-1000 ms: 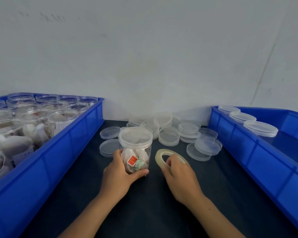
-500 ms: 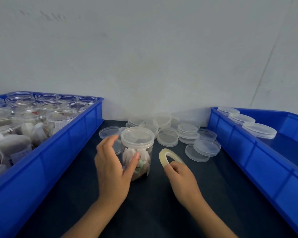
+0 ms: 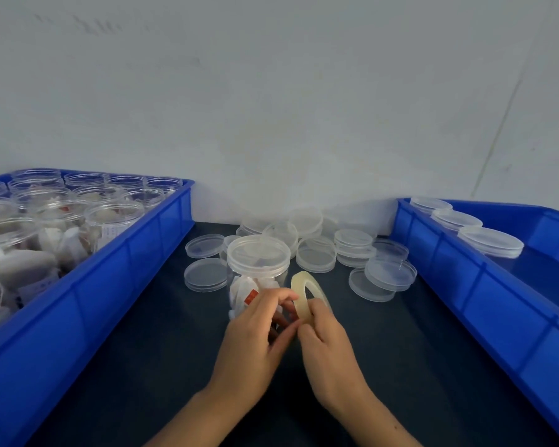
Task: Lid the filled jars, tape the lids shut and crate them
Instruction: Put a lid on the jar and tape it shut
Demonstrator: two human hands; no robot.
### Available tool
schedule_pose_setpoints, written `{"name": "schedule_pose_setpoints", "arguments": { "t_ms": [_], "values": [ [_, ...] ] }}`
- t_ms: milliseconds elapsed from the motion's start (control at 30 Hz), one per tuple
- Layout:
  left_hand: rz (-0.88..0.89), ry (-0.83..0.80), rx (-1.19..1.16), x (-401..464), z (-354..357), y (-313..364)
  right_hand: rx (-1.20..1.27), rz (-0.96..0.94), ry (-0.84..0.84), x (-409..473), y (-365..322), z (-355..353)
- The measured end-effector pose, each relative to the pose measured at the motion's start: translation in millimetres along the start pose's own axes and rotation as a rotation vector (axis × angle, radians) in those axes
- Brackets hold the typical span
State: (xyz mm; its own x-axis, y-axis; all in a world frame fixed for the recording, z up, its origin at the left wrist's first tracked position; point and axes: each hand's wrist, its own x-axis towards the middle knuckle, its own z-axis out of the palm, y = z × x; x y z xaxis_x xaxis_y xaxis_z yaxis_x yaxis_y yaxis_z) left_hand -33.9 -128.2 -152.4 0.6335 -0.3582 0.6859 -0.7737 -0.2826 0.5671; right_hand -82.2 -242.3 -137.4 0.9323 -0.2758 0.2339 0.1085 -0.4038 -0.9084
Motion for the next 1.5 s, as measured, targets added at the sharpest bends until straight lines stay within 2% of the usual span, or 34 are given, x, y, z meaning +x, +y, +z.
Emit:
{"name": "schedule_pose_setpoints", "arguments": {
  "t_ms": [233,467,700,833,967,1100,1333,1500],
  "values": [
    [-0.074,0.085,-0.031,5.5,-2.7,-5.0,-0.152,-0.126,-0.116,-1.3,3.2,0.7],
    [0.020,0.111,0.104,6.8,-3.3,-5.6,-0.257,-0.212,-0.140,-0.4,6.6,0.1],
    [0.121,0.021,0.271,5.0,-2.7,-1.7,-0.191,-0.124,-0.138,0.6,6.5,-2.3],
    [0.126,-0.010,0.241,5.1,-4.7,1.0,-0.226,-0.105,-0.108,4.6,6.6,-6.5],
    [0.057,-0.012,0.128,5.3,-5.6,-0.6,-0.313,-0.105,-0.136,5.1,6.0,-16.1],
    [0.044,-0.002,0.032,5.5,-11.2,-0.8,-0.397,-0.141,-0.161,3.2,0.3,-20.5],
    [0.060,0.027,0.058,5.7,-14.1,0.9,-0.484,-0.088,-0.174,2.7,-1.5,-24.8],
    [0.036,0.142,0.055,9.5,-18.9,0.3,-0.537,-0.010,-0.195,5.4,2.4,-32.6]
  ]
}}
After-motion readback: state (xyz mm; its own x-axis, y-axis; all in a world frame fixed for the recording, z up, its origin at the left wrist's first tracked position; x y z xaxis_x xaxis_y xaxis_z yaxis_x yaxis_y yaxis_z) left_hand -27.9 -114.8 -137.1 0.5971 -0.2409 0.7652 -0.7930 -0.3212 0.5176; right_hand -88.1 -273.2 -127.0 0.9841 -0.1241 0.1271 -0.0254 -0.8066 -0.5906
